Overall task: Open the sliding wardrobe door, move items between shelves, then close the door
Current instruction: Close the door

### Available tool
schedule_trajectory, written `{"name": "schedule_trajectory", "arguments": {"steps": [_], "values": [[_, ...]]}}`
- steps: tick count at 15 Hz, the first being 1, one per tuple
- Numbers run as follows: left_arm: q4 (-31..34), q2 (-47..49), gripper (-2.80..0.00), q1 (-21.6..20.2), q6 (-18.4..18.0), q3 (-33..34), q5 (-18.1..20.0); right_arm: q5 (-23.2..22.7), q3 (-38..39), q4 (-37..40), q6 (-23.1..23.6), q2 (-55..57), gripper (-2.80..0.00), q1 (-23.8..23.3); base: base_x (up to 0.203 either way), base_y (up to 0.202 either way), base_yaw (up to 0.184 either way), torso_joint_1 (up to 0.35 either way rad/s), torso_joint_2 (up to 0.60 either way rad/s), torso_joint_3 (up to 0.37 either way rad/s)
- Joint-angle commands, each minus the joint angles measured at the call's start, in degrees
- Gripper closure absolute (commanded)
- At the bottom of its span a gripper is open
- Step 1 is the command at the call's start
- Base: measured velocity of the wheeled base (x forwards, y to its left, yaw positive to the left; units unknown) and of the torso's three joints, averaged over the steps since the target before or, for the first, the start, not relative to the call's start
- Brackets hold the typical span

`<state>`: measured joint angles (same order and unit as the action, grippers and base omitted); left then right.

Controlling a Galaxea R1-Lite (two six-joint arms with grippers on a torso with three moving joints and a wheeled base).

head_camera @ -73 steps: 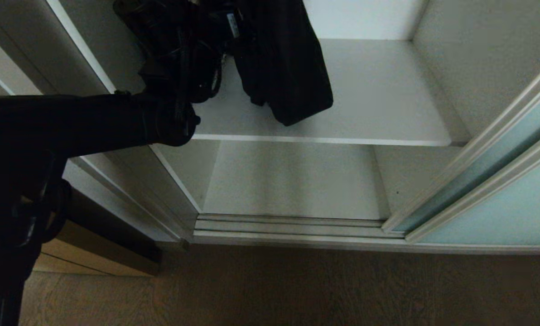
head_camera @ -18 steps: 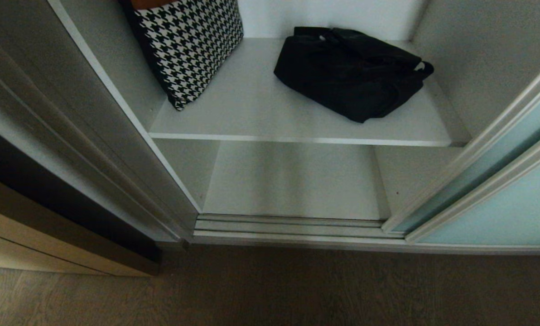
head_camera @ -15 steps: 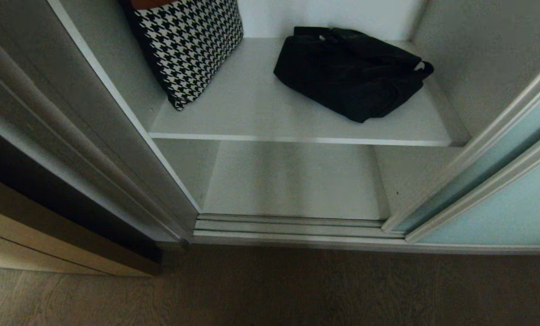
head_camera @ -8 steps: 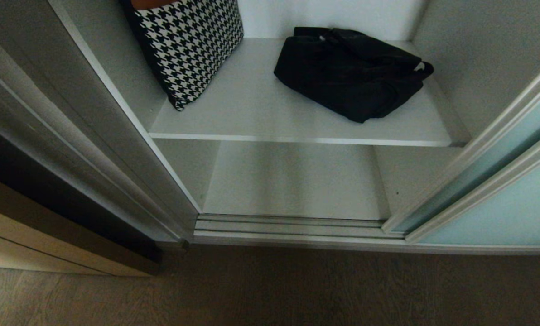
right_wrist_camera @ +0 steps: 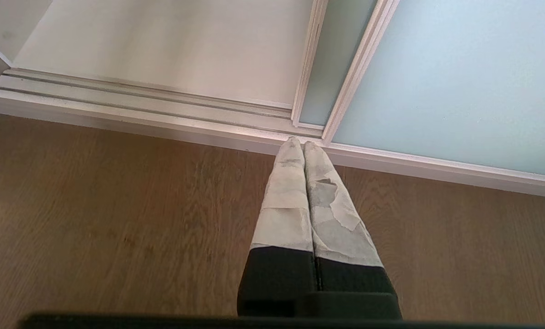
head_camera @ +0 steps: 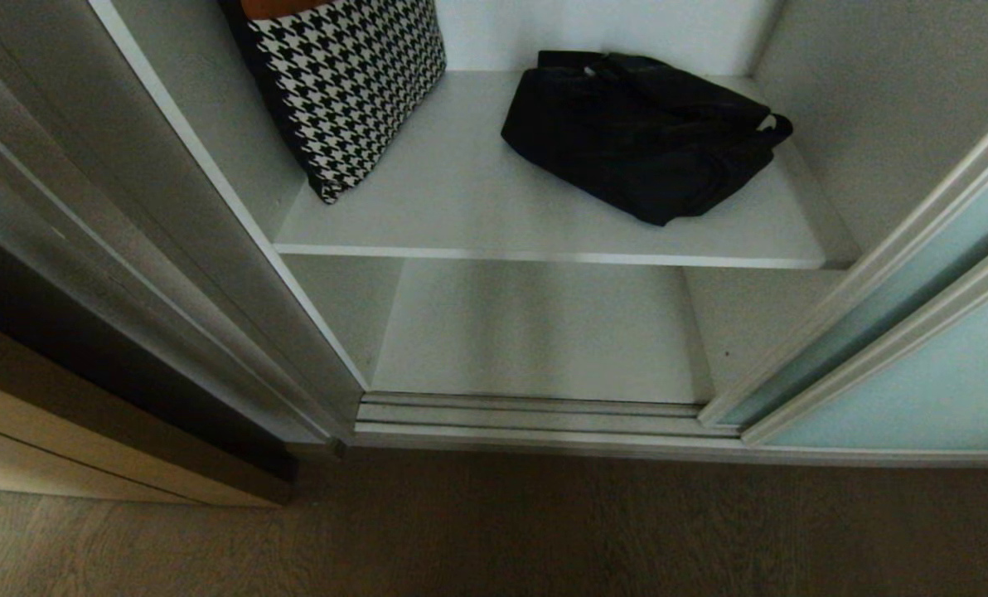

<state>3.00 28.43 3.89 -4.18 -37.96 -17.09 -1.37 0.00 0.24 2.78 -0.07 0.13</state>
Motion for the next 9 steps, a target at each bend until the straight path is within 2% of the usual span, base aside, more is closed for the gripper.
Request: {"name": "schedule_trajectory", "arguments": {"steps": [1,2,3,7,9], "values": [[-0.3,-4.6,-2.80,-2.7,0.0,2.6,0.0,0.0,0.0,0.0,0.0,0.0,0.00,0.0,0.000,0.000,0.000,0.000,0.00,0.000],[-0.4,-5.5,-2.80,-3.5,0.0,4.0,0.0,0.0,0.1,0.0,0.0,0.0,0.00,0.0,0.000,0.000,0.000,0.000,0.00,0.000],[-0.4,-6.8,0.00,-4.0,0.0,6.4,0.1,0.0,0.0,0.0,0.0,0.0,0.00,0.0,0.000,0.000,0.000,0.000,0.00,0.000],[0.4,-10.1,0.00,-4.1,-0.2,9.8,0.3,0.0,0.0,0.0,0.0,0.0,0.00,0.0,0.000,0.000,0.000,0.000,0.00,0.000],[-0.2,-11.7,0.00,-3.8,-1.4,14.4,3.0,0.0,0.0,0.0,0.0,0.0,0.00,0.0,0.000,0.000,0.000,0.000,0.00,0.000]]}}
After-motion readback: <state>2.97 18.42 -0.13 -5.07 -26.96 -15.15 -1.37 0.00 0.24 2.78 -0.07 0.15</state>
